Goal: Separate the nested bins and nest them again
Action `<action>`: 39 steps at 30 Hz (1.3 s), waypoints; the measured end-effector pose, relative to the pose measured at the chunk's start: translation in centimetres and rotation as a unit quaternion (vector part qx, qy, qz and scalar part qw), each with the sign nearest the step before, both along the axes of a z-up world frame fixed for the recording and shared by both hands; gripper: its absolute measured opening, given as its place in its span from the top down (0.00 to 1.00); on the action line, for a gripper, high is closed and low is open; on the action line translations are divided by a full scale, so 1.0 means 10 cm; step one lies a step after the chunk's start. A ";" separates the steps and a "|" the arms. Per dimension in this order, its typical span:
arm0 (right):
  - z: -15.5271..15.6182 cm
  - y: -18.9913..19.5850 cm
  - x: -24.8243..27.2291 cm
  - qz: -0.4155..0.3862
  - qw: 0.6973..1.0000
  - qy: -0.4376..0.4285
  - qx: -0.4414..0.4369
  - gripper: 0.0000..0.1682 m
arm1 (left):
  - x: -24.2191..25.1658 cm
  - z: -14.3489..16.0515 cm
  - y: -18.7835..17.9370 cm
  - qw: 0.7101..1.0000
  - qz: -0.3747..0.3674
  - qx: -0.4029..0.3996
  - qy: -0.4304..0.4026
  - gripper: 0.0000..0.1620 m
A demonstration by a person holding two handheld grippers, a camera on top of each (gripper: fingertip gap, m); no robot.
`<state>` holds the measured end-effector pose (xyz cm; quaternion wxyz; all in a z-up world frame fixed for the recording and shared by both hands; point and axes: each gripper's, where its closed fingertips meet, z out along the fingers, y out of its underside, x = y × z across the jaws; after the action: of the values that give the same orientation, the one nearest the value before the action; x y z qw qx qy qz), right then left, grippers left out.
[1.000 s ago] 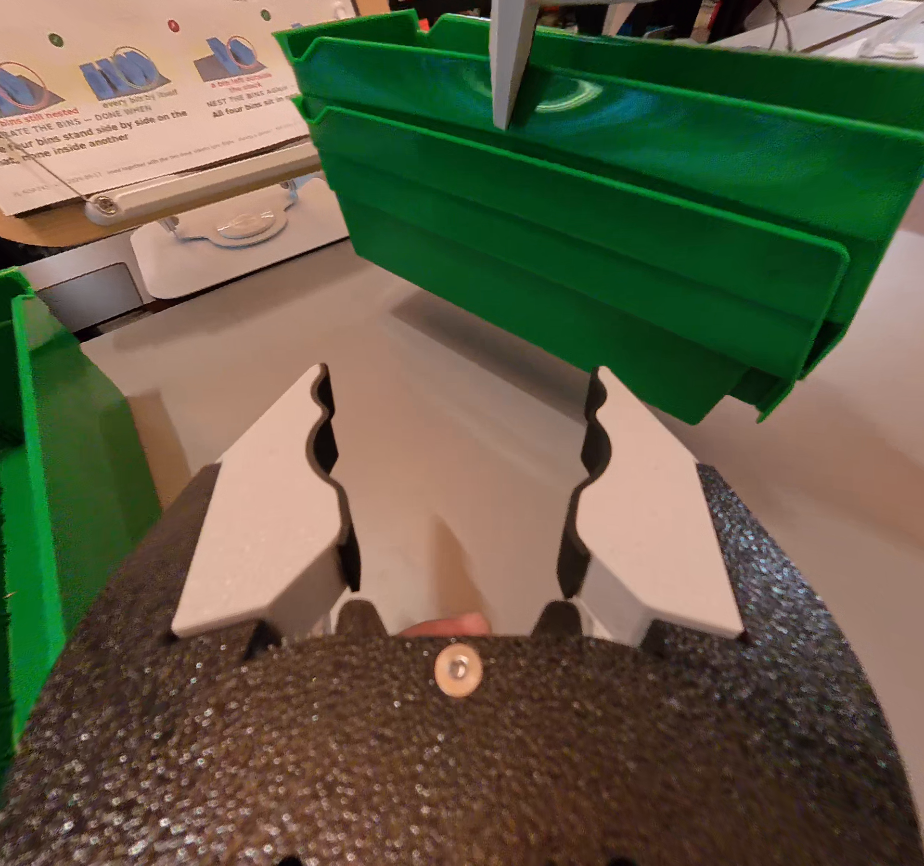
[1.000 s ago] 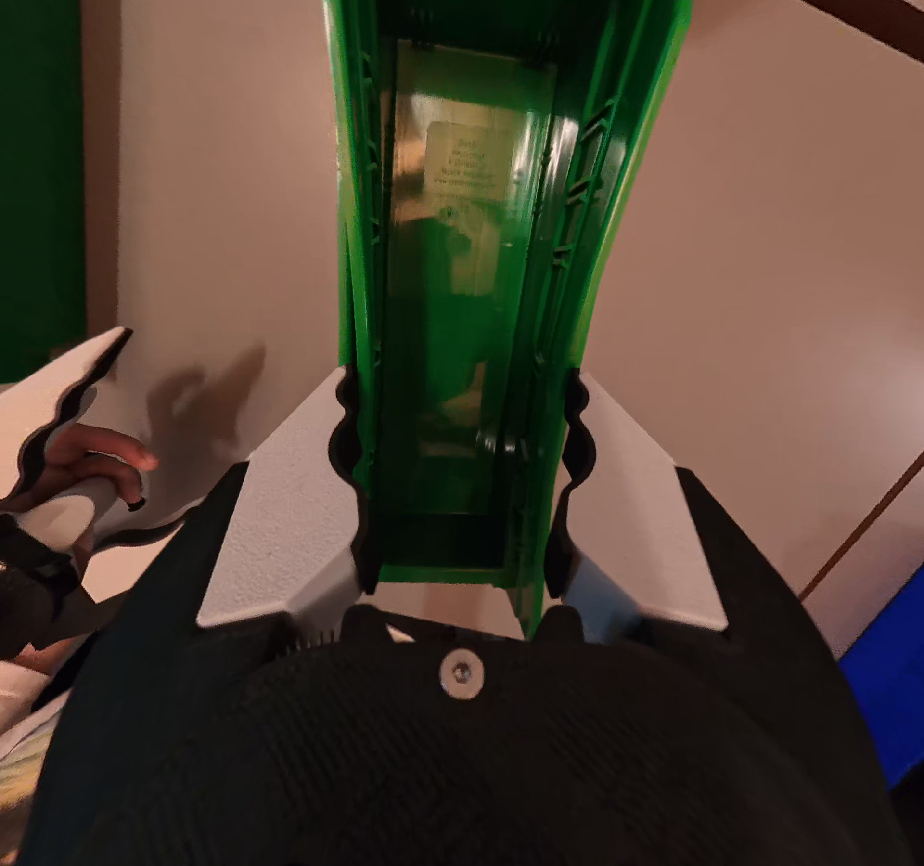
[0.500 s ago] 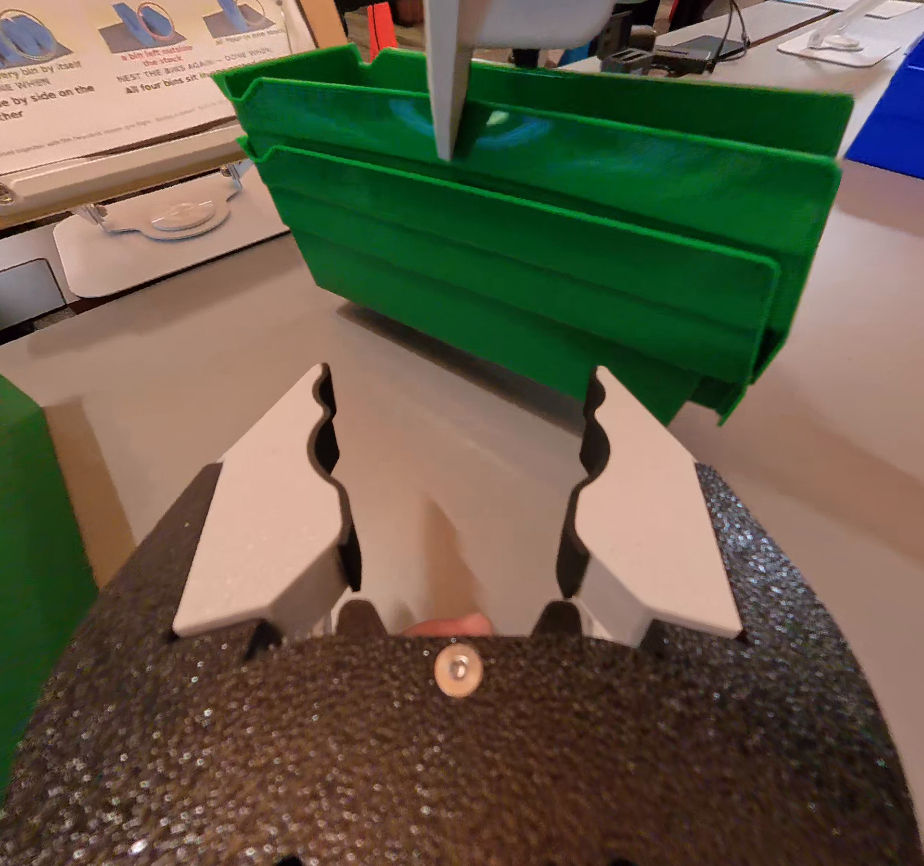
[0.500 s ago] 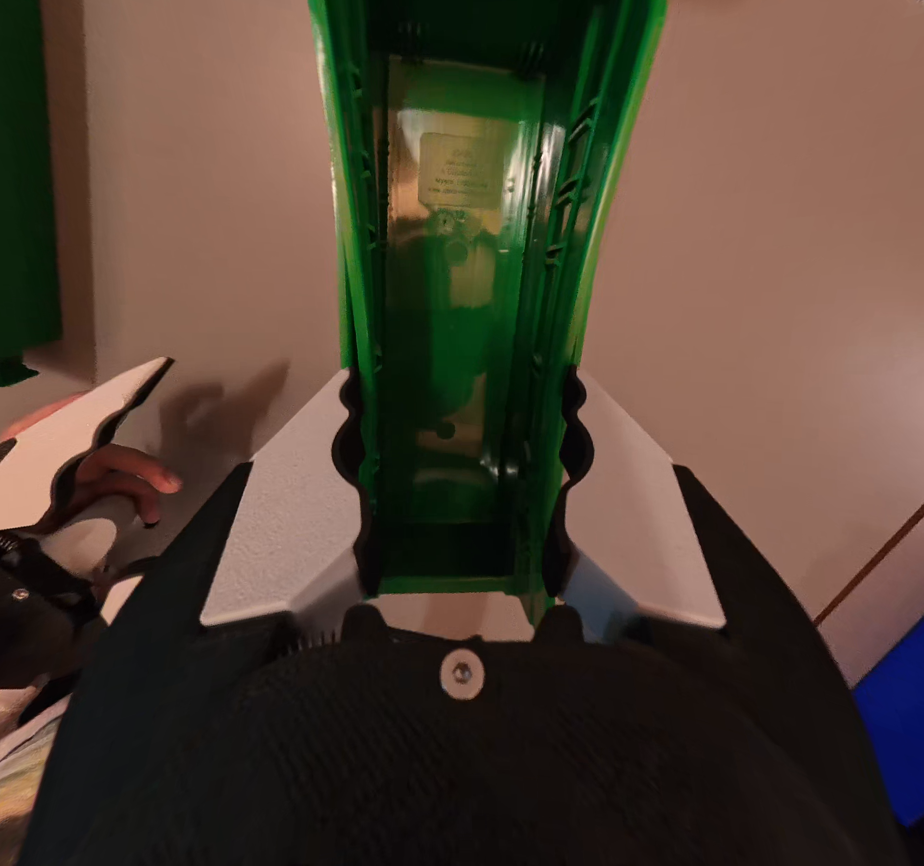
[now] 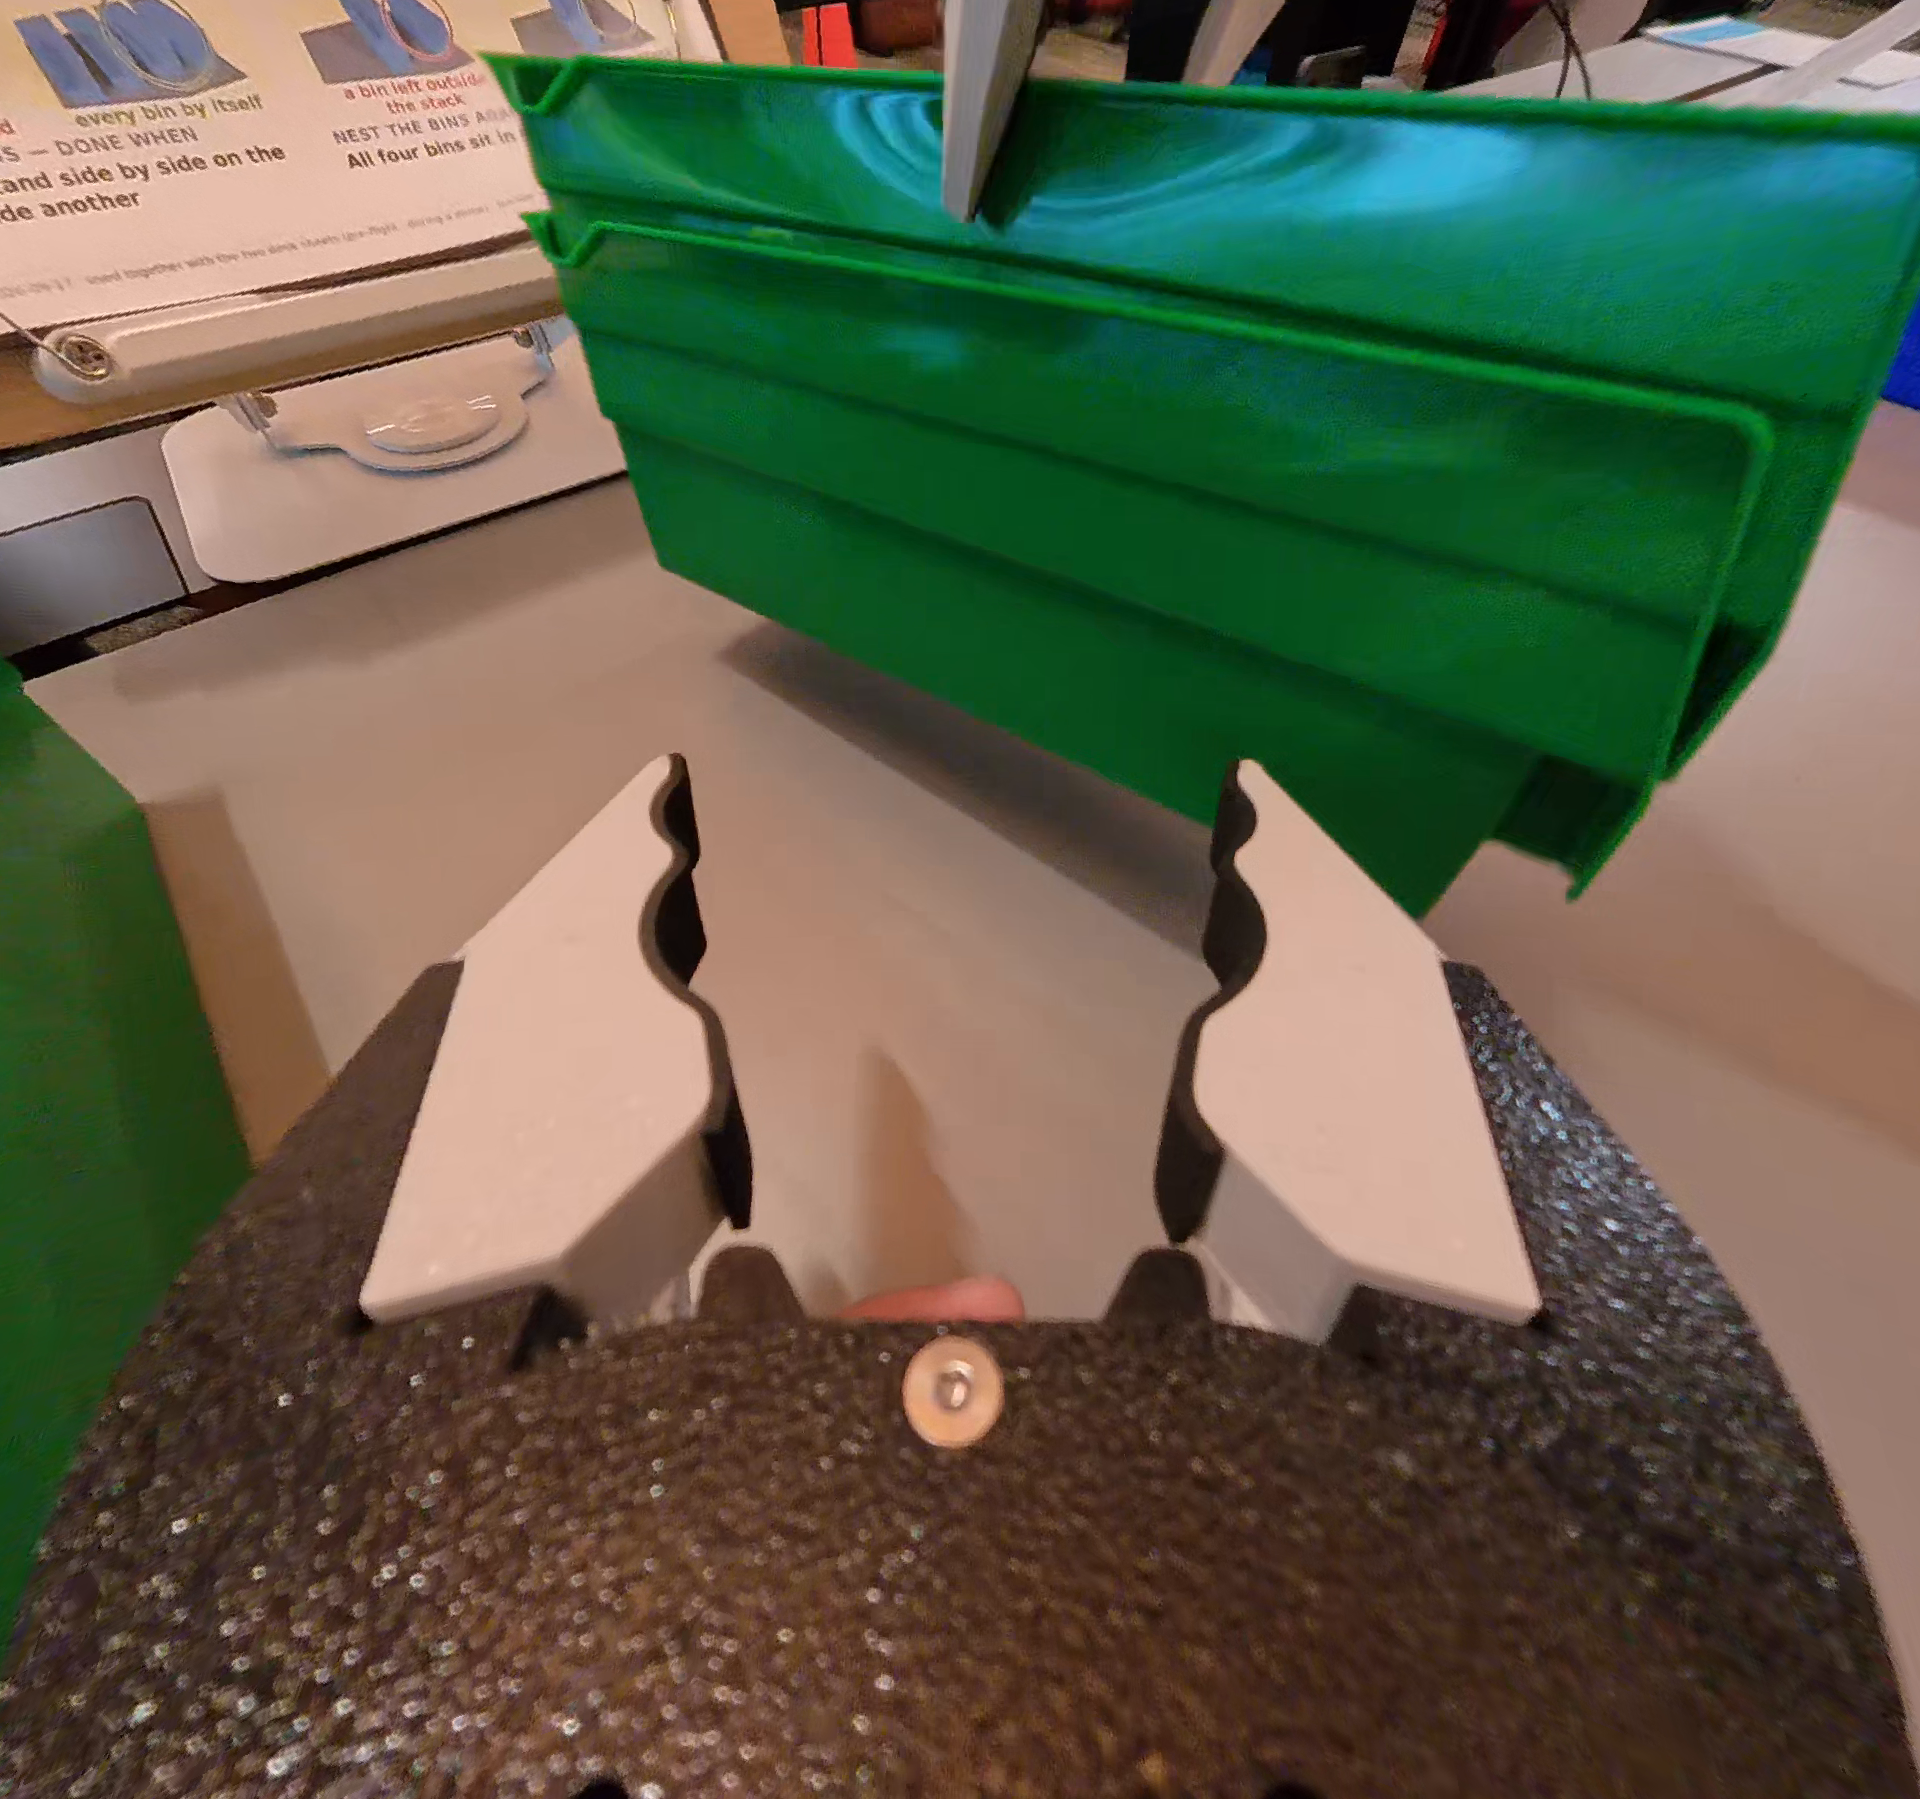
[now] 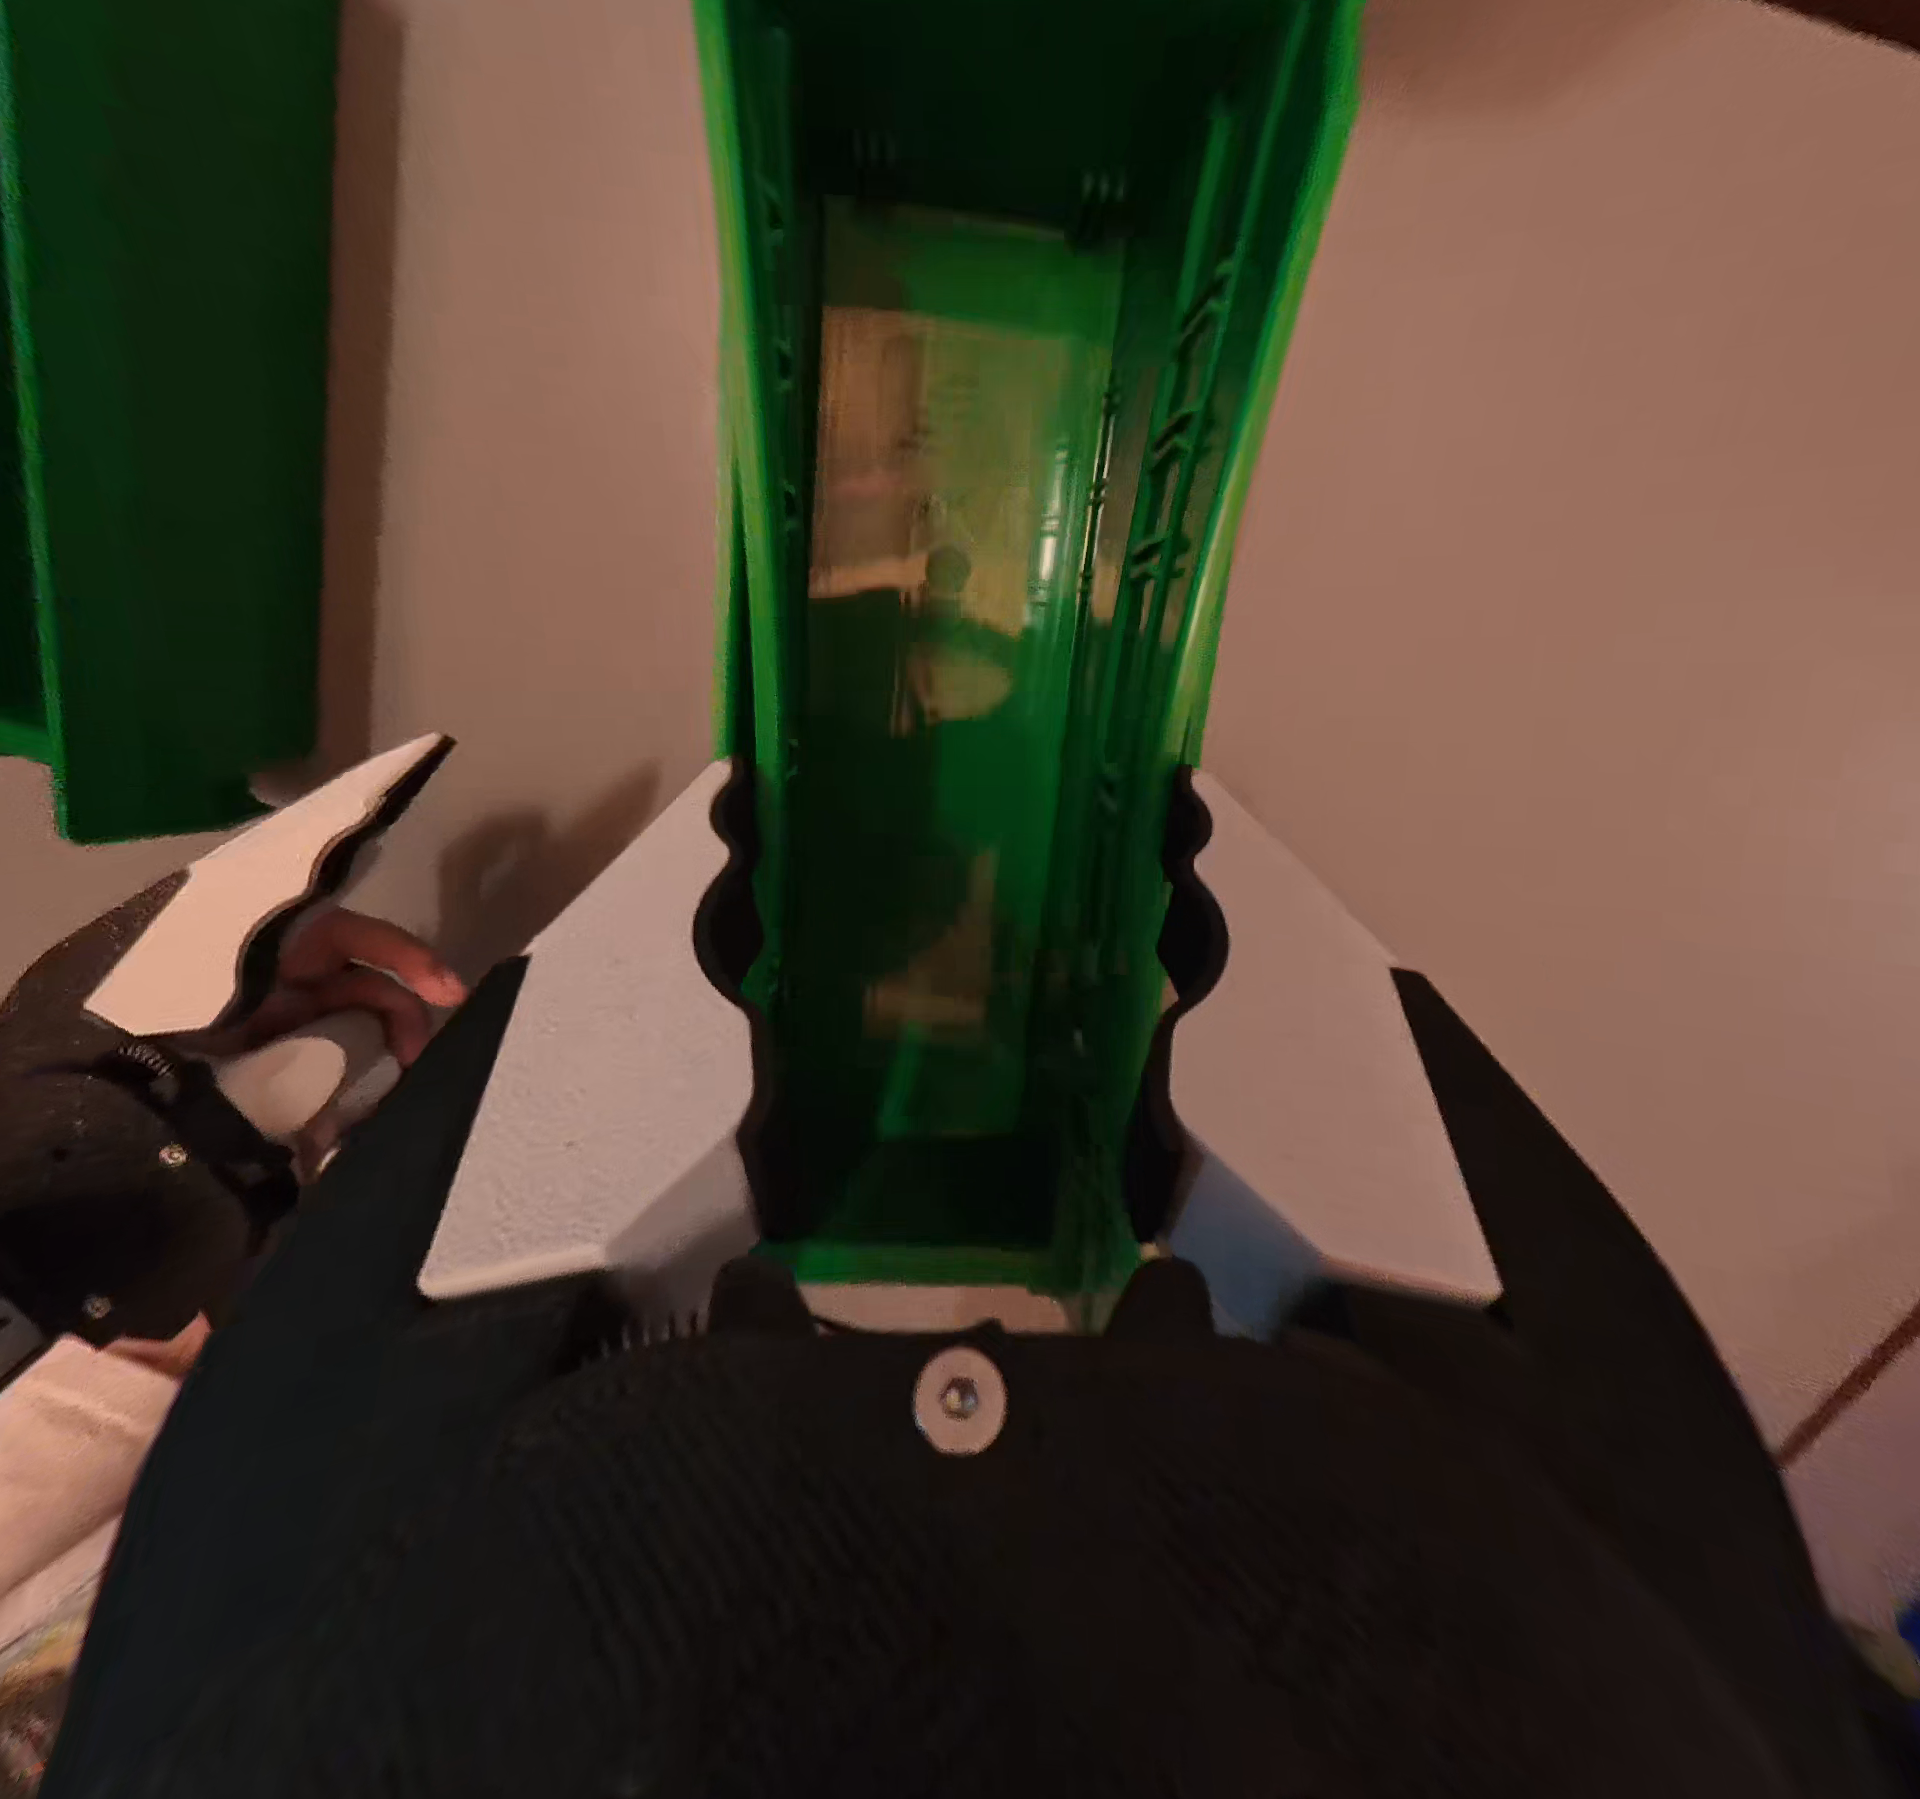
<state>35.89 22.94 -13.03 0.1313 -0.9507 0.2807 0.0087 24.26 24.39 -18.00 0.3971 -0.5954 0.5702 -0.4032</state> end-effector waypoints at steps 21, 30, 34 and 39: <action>-0.11 -0.08 0.09 0.024 0.997 -0.050 -0.056 0.53 | -0.02 0.02 0.08 1.000 0.007 -0.003 -0.003 0.40; -0.31 -0.21 0.06 0.011 0.995 -0.046 -0.091 0.51 | 0.06 0.06 0.03 0.998 0.018 -0.053 -0.040 0.51; -0.34 -0.14 0.00 0.016 0.995 -0.043 -0.084 0.51 | 0.09 0.12 -0.12 0.992 -0.003 -0.120 -0.050 0.59; -0.33 -0.06 -0.07 0.011 0.997 -0.041 -0.072 0.51 | 0.30 0.07 -0.18 0.965 0.013 -0.259 -0.028 0.59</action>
<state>35.23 22.33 -16.32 0.0742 -0.9604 0.2643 -0.0487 27.22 22.58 -17.26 0.2503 -0.6737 0.4274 -0.5485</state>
